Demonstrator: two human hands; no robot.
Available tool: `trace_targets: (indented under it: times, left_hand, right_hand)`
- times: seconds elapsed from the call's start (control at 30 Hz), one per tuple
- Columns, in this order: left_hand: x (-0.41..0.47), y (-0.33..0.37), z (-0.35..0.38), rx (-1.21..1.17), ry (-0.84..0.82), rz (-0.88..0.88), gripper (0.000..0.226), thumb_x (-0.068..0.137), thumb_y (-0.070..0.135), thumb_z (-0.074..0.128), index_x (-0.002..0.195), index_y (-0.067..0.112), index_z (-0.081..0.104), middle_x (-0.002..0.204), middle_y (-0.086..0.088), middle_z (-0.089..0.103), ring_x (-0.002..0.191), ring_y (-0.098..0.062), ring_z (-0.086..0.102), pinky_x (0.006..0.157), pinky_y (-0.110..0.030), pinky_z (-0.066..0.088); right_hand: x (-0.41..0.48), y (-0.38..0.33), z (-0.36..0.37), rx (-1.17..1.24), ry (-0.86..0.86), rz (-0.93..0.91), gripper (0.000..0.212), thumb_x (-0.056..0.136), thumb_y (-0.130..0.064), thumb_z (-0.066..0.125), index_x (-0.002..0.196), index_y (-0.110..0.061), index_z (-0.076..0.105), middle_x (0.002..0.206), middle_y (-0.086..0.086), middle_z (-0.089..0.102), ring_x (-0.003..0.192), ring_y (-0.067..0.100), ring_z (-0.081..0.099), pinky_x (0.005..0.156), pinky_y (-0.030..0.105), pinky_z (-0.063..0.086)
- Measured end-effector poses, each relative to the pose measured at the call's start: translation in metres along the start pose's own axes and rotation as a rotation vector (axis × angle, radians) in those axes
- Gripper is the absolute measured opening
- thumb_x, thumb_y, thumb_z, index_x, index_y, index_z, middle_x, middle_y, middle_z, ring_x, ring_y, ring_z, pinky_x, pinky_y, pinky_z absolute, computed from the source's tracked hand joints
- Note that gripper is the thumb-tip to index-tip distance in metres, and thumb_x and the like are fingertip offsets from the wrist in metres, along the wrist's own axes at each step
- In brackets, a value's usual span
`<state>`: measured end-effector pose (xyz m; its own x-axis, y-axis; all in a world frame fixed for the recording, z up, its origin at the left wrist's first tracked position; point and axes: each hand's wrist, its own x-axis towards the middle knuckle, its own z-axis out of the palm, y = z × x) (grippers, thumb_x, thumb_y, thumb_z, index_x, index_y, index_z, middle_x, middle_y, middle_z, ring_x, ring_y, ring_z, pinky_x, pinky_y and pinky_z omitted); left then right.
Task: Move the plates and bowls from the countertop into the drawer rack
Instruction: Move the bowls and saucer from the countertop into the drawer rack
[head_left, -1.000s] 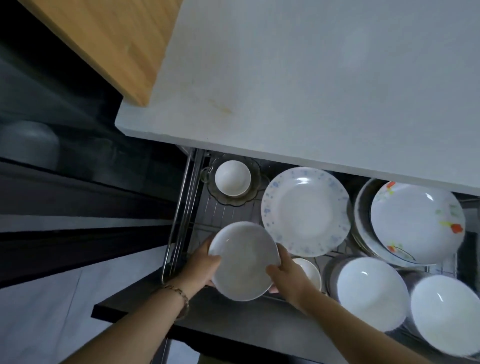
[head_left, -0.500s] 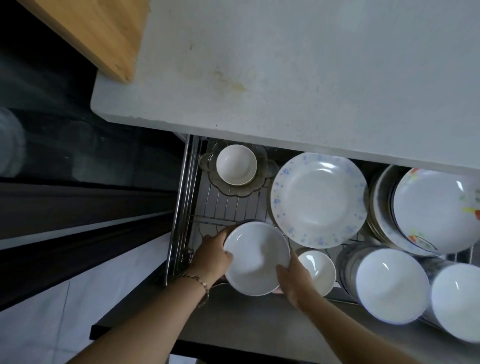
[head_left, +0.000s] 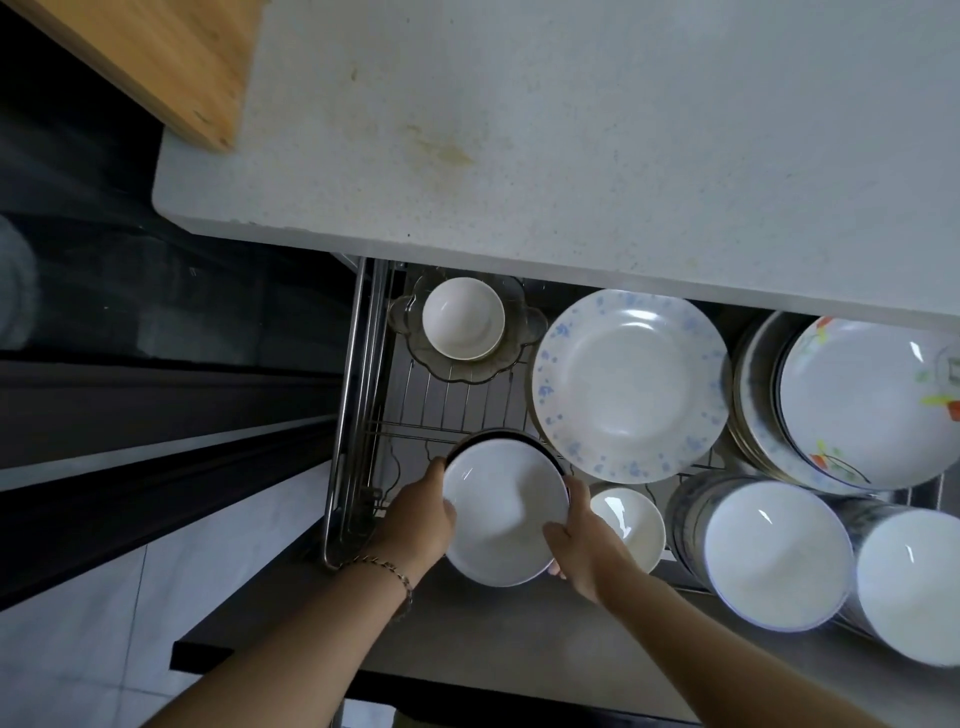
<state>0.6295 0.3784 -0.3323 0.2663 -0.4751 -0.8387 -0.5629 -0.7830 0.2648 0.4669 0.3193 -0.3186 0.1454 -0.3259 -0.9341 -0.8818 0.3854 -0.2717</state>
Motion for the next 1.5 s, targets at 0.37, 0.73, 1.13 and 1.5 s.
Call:
trace_targets:
  times: [0.37, 0.73, 1.13, 1.5]
  left_hand:
    - [-0.003, -0.002, 0.003, -0.176, -0.003, 0.007, 0.056, 0.097, 0.013, 0.039, 0.147, 0.033, 0.022, 0.124, -0.012, 0.057, 0.096, -0.023, 0.059, 0.076, -0.035, 0.056]
    - [-0.005, 0.007, 0.013, -0.269, -0.052, -0.009, 0.059, 0.096, 0.006, 0.041, 0.146, 0.031, 0.023, 0.135, -0.009, 0.050, 0.118, -0.027, 0.052, 0.089, -0.035, 0.049]
    - [-0.024, 0.025, -0.003, -0.127, 0.004, -0.125, 0.062, 0.095, 0.033, 0.045, 0.149, 0.020, 0.017, 0.124, -0.013, 0.060, 0.079, -0.023, 0.066, 0.051, -0.022, 0.045]
    - [-0.077, 0.137, -0.160, -0.333, 0.361, 0.229, 0.016, 0.095, 0.024, 0.045, 0.096, 0.013, 0.057, 0.082, -0.003, 0.065, 0.067, -0.015, 0.065, 0.078, -0.037, 0.055]
  right_hand:
    - [0.005, 0.006, 0.017, -0.073, 0.252, -0.013, 0.052, 0.089, -0.014, 0.041, 0.140, -0.021, 0.033, 0.122, 0.012, 0.050, 0.109, 0.032, 0.052, 0.087, 0.037, 0.045]
    - [0.010, 0.017, 0.010, 0.127, 0.246, -0.039, 0.053, 0.089, -0.009, 0.040, 0.139, -0.025, 0.035, 0.125, 0.014, 0.052, 0.111, 0.034, 0.050, 0.094, 0.048, 0.047]
    - [-0.014, 0.009, -0.013, -0.070, 0.266, -0.069, 0.056, 0.090, -0.039, 0.052, 0.139, -0.018, 0.034, 0.137, 0.011, 0.047, 0.122, 0.030, 0.051, 0.100, 0.038, 0.042]
    - [-0.082, -0.101, -0.153, -0.215, 0.255, -0.458, 0.027, 0.088, -0.014, 0.048, 0.108, -0.013, 0.066, 0.108, 0.008, 0.071, 0.103, 0.023, 0.065, 0.089, 0.028, 0.049]
